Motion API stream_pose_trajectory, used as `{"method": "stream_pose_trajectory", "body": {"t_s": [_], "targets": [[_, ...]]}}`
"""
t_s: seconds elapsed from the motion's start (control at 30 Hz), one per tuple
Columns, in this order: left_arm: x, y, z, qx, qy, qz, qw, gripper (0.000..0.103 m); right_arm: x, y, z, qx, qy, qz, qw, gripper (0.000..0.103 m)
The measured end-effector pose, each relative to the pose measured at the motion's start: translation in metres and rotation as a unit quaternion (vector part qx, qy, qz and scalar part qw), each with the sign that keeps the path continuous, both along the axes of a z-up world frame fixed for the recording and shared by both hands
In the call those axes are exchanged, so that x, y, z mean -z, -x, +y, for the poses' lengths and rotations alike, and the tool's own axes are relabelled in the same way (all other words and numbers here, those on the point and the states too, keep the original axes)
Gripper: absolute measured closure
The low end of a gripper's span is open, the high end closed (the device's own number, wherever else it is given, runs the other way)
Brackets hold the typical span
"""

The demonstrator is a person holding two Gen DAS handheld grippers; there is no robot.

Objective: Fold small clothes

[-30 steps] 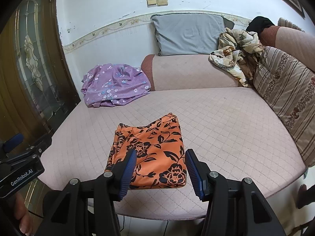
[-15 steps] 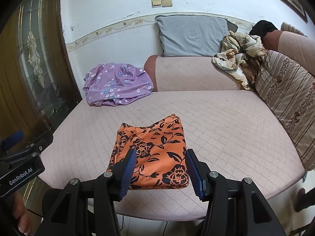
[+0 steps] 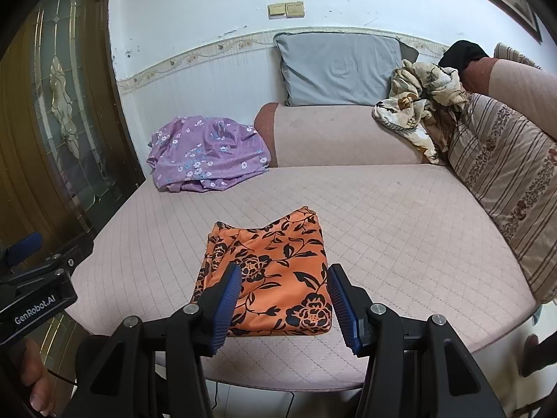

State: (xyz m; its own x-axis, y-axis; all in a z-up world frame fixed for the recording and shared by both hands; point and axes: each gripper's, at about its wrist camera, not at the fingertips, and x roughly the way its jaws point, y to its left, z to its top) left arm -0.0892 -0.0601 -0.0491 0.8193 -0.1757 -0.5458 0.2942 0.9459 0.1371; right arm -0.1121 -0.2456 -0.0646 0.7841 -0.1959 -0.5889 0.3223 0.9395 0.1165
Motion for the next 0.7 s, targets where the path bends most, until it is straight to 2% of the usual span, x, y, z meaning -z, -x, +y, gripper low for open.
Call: {"method": "stream_pose_trajectory", "body": {"t_s": [0.7], "targets": [[0.0034, -0.0017, -0.0006, 0.008, 0.0, 0.005, 1.0, 0.007, -0.0008, 0.0012, 0.0023, 0.0, 0.004, 0.002, 1.0, 0.048]]}}
